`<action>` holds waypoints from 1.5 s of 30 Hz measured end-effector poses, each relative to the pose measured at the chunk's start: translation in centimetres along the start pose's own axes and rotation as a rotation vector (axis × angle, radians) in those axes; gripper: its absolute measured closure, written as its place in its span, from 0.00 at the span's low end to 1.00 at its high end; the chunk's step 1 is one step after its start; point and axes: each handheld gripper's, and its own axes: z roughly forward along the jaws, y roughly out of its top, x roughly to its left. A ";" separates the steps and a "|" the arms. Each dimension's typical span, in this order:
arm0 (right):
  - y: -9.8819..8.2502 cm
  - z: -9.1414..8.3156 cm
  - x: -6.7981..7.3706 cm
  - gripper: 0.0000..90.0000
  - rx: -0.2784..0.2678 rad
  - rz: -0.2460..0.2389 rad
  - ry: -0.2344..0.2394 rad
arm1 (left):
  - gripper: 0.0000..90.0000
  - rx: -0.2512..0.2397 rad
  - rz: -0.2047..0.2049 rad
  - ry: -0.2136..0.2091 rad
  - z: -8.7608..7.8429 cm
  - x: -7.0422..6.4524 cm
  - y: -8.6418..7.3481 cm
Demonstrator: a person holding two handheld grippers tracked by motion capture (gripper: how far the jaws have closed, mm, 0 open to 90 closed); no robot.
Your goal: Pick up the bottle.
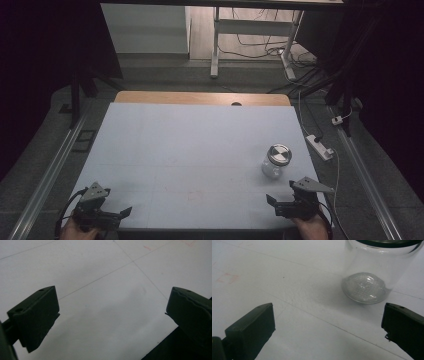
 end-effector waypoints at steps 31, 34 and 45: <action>0.4 0.5 0.4 0.00 0.043 -0.029 0.032 | 0.00 -0.029 -0.003 -0.070 -0.2 0.7 -0.2; 0.6 0.4 0.4 0.00 0.026 -0.030 0.037 | 0.00 -0.031 -0.005 -0.083 -0.2 0.8 -0.3; 1.2 0.6 0.1 0.00 -0.007 -0.056 0.019 | 0.00 -0.030 0.000 -0.091 -0.2 0.8 -0.3</action>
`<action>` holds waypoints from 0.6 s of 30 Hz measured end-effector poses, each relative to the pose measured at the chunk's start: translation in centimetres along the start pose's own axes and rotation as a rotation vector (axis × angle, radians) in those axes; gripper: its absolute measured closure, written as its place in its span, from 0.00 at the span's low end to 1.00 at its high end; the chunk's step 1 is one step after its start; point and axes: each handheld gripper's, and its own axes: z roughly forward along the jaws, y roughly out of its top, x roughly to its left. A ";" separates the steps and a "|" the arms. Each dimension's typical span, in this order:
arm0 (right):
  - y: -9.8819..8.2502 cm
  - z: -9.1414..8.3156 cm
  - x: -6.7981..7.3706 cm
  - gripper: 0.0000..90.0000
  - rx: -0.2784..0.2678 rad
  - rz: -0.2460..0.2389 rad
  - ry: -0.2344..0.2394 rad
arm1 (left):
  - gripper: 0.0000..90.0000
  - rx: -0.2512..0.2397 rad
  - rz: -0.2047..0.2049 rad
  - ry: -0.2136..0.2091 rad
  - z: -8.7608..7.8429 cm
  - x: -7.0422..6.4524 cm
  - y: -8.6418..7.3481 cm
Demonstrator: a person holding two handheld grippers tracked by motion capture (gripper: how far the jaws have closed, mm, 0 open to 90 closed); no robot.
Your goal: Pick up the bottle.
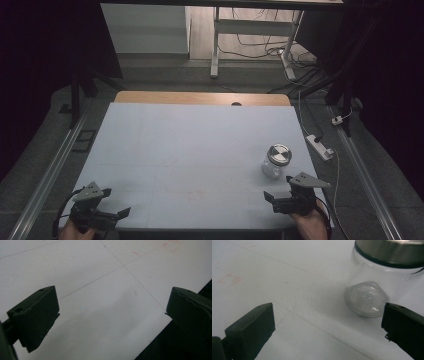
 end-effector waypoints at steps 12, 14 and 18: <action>0.8 0.7 -1.7 0.00 0.003 0.029 -0.070 | 0.00 -0.001 0.002 -0.002 0.0 0.0 0.0; 0.9 0.9 -1.9 0.00 0.008 0.029 -0.079 | 0.00 0.000 0.002 0.000 0.0 0.0 0.0; 1.1 1.2 -2.3 0.00 0.016 0.029 -0.091 | 0.00 0.001 0.002 0.001 0.0 0.0 0.0</action>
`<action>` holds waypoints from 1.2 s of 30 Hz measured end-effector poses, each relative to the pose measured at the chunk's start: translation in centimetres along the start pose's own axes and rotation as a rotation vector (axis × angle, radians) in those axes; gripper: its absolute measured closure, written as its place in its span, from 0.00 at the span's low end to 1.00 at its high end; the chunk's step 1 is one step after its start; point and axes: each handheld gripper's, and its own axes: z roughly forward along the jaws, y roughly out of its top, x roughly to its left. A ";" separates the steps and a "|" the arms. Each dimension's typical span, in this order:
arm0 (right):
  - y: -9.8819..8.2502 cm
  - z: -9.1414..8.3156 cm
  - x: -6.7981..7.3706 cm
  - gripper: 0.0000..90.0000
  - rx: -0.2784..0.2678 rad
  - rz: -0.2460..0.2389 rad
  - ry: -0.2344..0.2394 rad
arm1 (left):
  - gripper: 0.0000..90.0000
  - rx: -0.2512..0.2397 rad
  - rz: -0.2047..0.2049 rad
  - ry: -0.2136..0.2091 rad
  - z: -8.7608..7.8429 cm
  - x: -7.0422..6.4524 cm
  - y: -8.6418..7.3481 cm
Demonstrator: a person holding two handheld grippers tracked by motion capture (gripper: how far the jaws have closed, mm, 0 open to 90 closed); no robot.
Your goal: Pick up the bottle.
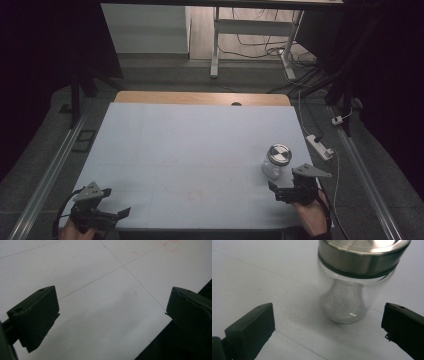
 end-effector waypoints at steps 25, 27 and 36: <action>1.7 3.6 -2.3 0.00 0.018 0.009 -0.035 | 0.00 0.003 -0.004 -0.002 0.0 0.0 0.0; 1.8 3.9 -2.4 0.00 0.023 0.005 -0.029 | 0.00 0.003 -0.004 -0.002 0.0 0.0 0.0; 2.1 4.9 -2.8 0.00 0.034 0.007 -0.015 | 0.00 0.005 -0.002 -0.004 0.1 0.0 0.0</action>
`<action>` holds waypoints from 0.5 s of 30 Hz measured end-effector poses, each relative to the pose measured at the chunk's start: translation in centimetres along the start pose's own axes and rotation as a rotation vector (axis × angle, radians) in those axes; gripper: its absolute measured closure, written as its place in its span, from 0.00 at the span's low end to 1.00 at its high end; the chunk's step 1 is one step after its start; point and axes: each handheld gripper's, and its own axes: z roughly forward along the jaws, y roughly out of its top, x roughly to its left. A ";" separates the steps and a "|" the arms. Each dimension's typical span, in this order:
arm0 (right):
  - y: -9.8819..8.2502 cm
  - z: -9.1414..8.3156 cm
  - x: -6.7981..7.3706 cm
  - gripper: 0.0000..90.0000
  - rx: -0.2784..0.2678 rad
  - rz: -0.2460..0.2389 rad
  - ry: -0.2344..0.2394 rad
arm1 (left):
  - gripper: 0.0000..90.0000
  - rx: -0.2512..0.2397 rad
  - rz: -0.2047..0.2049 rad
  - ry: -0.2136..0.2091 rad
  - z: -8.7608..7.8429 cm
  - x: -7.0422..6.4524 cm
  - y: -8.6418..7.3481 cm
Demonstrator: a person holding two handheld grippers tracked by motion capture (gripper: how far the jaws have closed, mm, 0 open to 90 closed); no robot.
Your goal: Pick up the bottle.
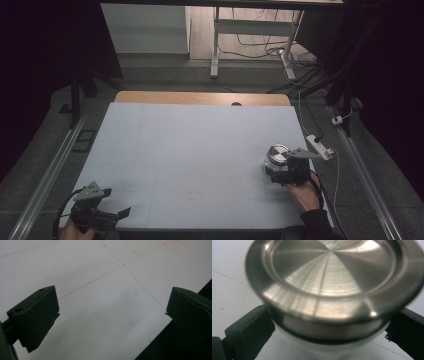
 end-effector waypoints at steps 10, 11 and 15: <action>0.3 0.8 -0.3 0.00 -0.001 0.007 0.020 | 0.00 0.002 0.002 0.001 0.0 0.0 0.0; 0.3 0.9 -0.3 0.00 0.001 0.004 0.020 | 0.00 0.002 0.002 0.001 0.0 0.0 0.0; 0.4 1.1 -0.2 0.00 0.005 -0.003 0.010 | 0.00 0.004 0.004 0.000 0.0 0.0 0.0</action>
